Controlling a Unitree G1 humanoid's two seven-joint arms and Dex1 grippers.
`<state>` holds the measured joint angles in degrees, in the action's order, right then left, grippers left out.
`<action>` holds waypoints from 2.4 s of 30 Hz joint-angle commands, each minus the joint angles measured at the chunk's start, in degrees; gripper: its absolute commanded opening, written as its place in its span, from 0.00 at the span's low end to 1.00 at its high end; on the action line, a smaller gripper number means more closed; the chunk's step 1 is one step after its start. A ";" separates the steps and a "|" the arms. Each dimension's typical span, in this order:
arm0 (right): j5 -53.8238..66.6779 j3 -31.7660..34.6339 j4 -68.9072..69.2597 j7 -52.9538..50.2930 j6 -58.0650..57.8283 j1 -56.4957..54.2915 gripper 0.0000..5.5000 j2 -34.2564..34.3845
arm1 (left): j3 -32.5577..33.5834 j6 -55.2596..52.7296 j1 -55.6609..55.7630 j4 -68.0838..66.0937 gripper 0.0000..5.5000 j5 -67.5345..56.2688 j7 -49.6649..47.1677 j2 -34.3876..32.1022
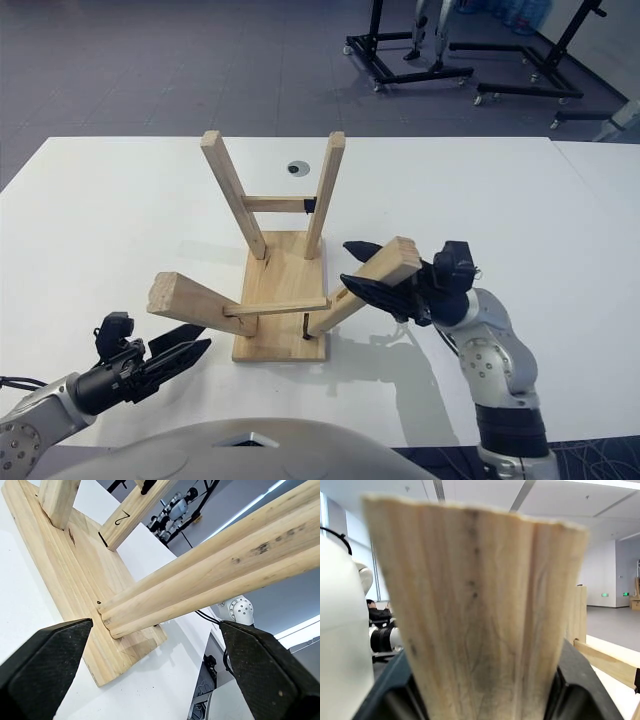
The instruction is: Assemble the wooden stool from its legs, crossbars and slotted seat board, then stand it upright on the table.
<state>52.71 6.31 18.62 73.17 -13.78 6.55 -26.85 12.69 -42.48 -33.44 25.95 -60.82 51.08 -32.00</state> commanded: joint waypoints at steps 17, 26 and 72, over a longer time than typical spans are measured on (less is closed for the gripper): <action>-10.26 -4.17 -0.66 2.92 6.39 -0.17 0.37 -4.51 | -0.94 0.24 0.59 -0.12 0.85 1.93 -1.53 1.83; -10.84 -6.19 0.22 3.33 9.45 -1.12 0.37 -4.89 | -1.72 0.57 1.09 -0.66 0.85 2.93 -1.32 2.03; -15.80 -13.17 2.08 -5.80 3.25 -9.81 0.37 -6.58 | -3.95 2.27 6.12 -6.72 0.85 8.17 1.49 2.26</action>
<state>38.18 -7.31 20.82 67.91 -8.88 -3.31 -32.34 8.79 -40.89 -27.33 19.79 -53.44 52.43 -29.70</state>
